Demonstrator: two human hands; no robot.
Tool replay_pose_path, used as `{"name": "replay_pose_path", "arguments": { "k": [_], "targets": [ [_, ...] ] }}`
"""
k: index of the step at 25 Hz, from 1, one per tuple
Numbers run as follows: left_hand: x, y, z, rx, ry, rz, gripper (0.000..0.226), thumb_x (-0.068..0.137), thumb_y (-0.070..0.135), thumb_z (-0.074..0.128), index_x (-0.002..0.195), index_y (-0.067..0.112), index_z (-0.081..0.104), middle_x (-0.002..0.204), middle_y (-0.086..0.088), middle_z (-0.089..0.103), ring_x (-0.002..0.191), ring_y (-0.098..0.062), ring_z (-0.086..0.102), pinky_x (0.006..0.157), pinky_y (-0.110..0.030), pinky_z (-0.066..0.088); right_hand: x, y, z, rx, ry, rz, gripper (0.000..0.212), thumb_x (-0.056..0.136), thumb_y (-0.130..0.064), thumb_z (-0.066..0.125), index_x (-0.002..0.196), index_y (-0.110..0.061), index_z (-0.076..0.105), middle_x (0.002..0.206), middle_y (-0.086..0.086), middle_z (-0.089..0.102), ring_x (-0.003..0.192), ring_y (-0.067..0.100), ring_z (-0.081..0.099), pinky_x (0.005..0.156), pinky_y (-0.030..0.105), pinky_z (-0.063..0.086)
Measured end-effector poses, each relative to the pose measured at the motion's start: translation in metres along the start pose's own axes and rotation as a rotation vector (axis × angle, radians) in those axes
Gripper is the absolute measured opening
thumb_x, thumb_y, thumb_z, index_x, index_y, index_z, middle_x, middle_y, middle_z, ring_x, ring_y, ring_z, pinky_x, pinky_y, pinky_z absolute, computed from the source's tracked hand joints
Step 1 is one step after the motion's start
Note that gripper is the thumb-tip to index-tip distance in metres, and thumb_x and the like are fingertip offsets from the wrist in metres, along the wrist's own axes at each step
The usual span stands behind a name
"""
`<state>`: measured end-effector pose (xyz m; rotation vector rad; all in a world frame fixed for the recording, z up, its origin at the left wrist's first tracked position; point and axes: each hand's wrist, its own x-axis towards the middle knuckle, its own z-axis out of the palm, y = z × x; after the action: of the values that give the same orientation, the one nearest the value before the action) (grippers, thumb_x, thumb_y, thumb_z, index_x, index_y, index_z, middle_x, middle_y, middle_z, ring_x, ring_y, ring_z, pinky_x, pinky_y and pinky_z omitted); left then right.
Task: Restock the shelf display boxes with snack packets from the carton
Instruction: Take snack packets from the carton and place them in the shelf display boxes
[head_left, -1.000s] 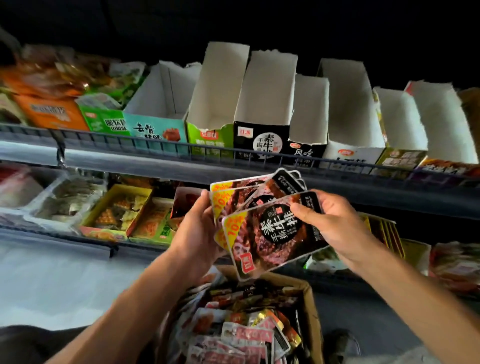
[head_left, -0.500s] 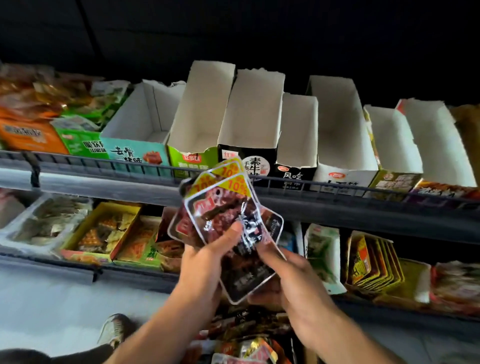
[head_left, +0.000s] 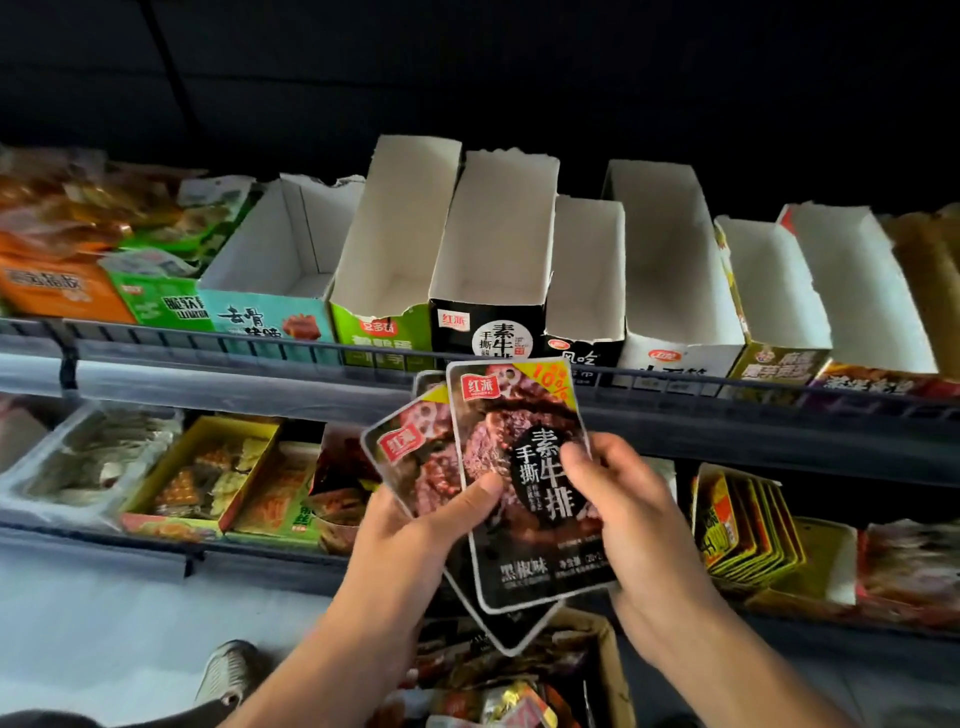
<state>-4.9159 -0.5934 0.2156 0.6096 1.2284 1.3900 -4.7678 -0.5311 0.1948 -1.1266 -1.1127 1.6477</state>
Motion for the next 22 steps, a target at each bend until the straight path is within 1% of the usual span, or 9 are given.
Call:
{"name": "replay_pose_path", "arguments": {
  "k": [2,3,6,8,10,13,16,19,22],
  "targets": [
    [0.003,-0.002,-0.003,-0.002,0.043,0.033,0.026,0.078,0.011,0.075,0.104,0.015,0.073,0.098,-0.009,0.077,0.086,-0.028,0.075,0.077,-0.040,0.058,-0.005,0.009,0.009,-0.065,-0.034,0.067,0.070,0.067,-0.054,0.084,0.129,-0.037,0.058,0.132,-0.008,0.064,0.119,0.016,0.062,0.106,0.050,0.045],
    [0.005,-0.002,-0.006,-0.032,0.031,0.016,0.029,0.078,0.013,0.075,0.107,0.015,0.072,0.101,-0.011,0.077,0.089,-0.031,0.075,0.081,-0.044,0.057,-0.004,0.011,0.011,0.014,0.011,0.070,0.076,0.062,-0.051,0.087,0.130,-0.036,0.057,0.132,-0.006,0.064,0.118,0.018,0.063,0.104,0.050,0.046],
    [0.006,0.001,-0.009,-0.139,0.004,-0.049,0.037,0.075,0.017,0.071,0.112,0.016,0.067,0.104,-0.013,0.076,0.092,-0.034,0.074,0.083,-0.048,0.055,0.005,0.004,0.002,0.299,0.068,0.127,0.063,0.068,-0.028,0.083,0.127,-0.026,0.062,0.119,0.006,0.072,0.105,0.030,0.070,0.092,0.051,0.054],
    [0.010,0.001,-0.013,-0.072,0.047,0.020,0.035,0.072,0.014,0.074,0.107,0.014,0.069,0.098,-0.012,0.077,0.088,-0.032,0.074,0.082,-0.049,0.056,0.005,-0.005,-0.003,0.196,-0.103,0.158,0.040,0.074,-0.021,0.077,0.113,-0.020,0.071,0.112,0.012,0.074,0.101,0.033,0.071,0.087,0.045,0.055],
    [0.012,0.001,-0.017,-0.057,0.039,0.043,0.036,0.068,0.018,0.075,0.104,0.013,0.071,0.097,-0.012,0.077,0.087,-0.032,0.074,0.082,-0.049,0.057,0.003,-0.007,-0.001,0.118,-0.186,0.204,0.030,0.077,-0.017,0.073,0.107,-0.015,0.074,0.111,0.015,0.074,0.100,0.032,0.071,0.085,0.042,0.053],
    [0.008,0.005,-0.017,-0.174,-0.050,-0.011,0.033,0.078,0.020,0.067,0.111,0.016,0.069,0.104,-0.013,0.075,0.093,-0.034,0.073,0.077,-0.046,0.058,0.005,-0.004,0.002,0.340,-0.076,0.196,0.032,0.085,-0.018,0.067,0.116,-0.010,0.070,0.112,0.014,0.073,0.099,0.031,0.072,0.073,0.041,0.058],
    [0.012,0.002,-0.019,-0.071,0.095,0.120,0.036,0.075,0.012,0.073,0.111,0.017,0.068,0.100,-0.012,0.076,0.092,-0.034,0.073,0.083,-0.051,0.057,0.006,-0.009,0.000,0.391,0.031,0.153,0.031,0.089,-0.020,0.063,0.118,-0.010,0.069,0.109,0.012,0.075,0.092,0.027,0.074,0.057,0.035,0.059],
    [0.018,0.001,-0.026,-0.012,0.175,0.135,0.039,0.068,0.012,0.081,0.105,0.018,0.070,0.102,-0.011,0.076,0.097,-0.035,0.072,0.092,-0.058,0.052,0.004,-0.008,0.002,0.273,-0.074,0.188,0.038,0.083,-0.017,0.067,0.121,-0.016,0.066,0.113,0.011,0.073,0.099,0.030,0.072,0.073,0.043,0.059],
    [0.020,0.003,-0.032,-0.080,0.047,-0.010,0.036,0.077,0.021,0.074,0.112,0.021,0.070,0.107,-0.011,0.075,0.100,-0.034,0.072,0.094,-0.055,0.052,0.000,-0.009,0.002,0.133,-0.111,0.176,0.046,0.077,-0.014,0.071,0.121,-0.025,0.065,0.112,0.004,0.074,0.102,0.024,0.072,0.083,0.044,0.055]
  ]
}}
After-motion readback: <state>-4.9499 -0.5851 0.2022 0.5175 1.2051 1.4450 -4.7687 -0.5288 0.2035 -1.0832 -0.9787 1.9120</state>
